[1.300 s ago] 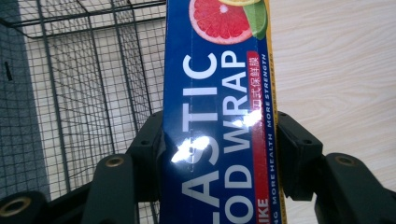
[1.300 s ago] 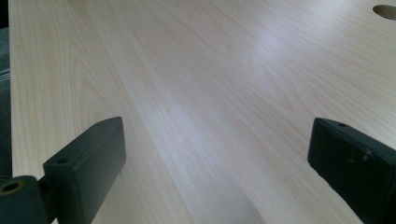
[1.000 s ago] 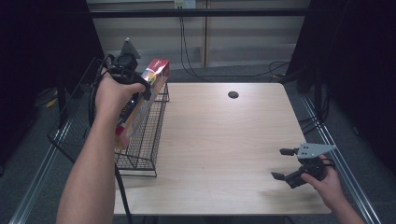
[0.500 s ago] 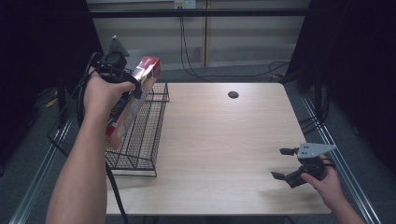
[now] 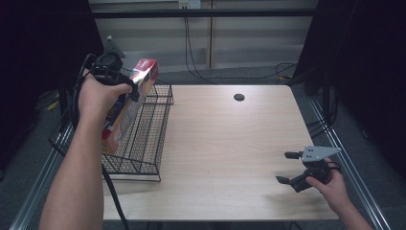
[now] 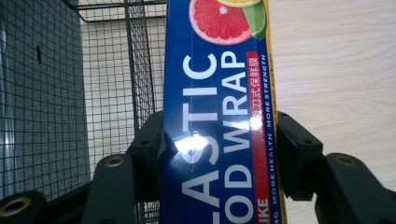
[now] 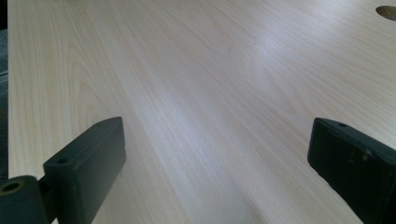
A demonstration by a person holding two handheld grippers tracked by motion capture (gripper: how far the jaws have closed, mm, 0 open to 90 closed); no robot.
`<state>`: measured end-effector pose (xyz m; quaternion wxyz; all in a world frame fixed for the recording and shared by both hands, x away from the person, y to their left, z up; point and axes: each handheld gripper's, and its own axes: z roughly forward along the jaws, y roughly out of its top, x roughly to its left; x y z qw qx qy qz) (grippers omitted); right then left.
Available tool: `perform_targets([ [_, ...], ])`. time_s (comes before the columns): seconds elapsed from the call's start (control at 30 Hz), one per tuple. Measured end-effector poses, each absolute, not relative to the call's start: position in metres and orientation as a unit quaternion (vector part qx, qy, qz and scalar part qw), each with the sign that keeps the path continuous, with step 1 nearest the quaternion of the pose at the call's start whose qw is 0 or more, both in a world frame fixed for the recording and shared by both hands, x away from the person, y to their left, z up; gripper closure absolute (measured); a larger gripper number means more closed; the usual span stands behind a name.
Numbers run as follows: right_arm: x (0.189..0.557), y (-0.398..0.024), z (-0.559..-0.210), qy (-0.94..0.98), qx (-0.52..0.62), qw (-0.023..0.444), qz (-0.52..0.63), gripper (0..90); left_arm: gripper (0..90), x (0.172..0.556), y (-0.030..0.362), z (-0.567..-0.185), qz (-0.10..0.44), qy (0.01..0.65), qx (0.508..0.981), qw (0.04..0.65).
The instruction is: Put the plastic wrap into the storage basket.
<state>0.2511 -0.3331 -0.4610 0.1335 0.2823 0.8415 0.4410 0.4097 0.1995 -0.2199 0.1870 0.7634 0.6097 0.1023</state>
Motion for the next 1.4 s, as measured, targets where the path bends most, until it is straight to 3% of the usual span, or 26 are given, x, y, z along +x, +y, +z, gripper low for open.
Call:
perform_targets([
  [1.4, 0.245, -0.334, -0.460, 0.841, 0.283, 0.138, 0.440, 4.3, 44.1, 0.402, 0.244, -0.227, 0.127, 0.657, 0.723, 0.169],
])
